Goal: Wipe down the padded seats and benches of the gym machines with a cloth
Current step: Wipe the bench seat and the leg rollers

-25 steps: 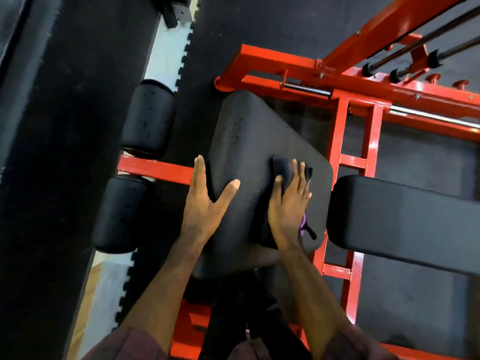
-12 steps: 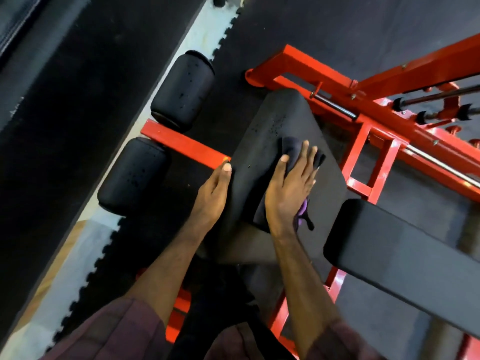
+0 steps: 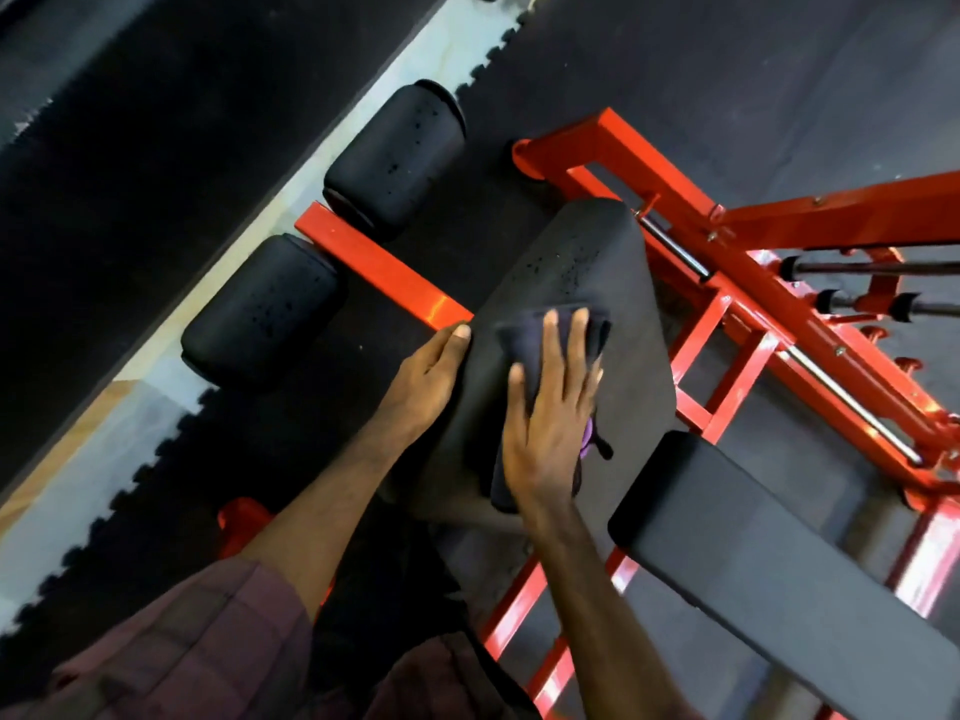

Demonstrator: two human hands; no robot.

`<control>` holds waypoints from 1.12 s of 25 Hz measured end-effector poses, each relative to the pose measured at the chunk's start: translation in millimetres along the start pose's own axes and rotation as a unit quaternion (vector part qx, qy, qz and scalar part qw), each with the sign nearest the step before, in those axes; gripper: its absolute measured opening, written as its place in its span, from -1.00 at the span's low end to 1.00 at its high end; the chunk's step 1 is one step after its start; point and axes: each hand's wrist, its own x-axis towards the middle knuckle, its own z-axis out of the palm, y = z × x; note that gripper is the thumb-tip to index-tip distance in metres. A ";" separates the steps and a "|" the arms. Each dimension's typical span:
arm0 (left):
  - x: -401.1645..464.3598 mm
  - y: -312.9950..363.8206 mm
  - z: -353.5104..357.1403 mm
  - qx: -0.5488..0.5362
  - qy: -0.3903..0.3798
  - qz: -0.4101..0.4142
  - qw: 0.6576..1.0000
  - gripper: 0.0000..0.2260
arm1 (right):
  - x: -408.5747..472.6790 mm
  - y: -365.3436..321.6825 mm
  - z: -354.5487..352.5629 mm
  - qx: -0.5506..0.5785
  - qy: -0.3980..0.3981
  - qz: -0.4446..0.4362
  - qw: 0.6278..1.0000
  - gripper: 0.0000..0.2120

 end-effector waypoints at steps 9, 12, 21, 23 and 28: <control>-12.0 -24.3 -10.2 -0.011 0.014 0.002 1.000 -0.71 | 23.9 -11.6 -17.3 -0.180 -0.114 -0.155 0.965 -0.48; -23.0 -38.1 -18.0 0.004 0.021 0.000 1.000 -0.70 | 46.2 -0.1 -37.1 -0.227 -0.140 -0.204 0.942 -0.50; -47.0 -77.4 -31.0 -0.096 0.104 -0.048 0.989 -0.74 | 84.0 -40.2 -16.6 -0.354 -0.306 -0.374 0.801 -0.53; -54.1 -86.7 -31.3 -0.090 0.074 -0.090 0.989 -0.76 | 102.1 -58.3 4.0 -0.444 -0.308 -0.293 0.789 -0.53; -66.4 -85.9 -32.5 -0.071 0.075 -0.102 0.989 -0.77 | 53.5 -62.8 10.2 -0.363 -0.384 -0.418 0.739 -0.52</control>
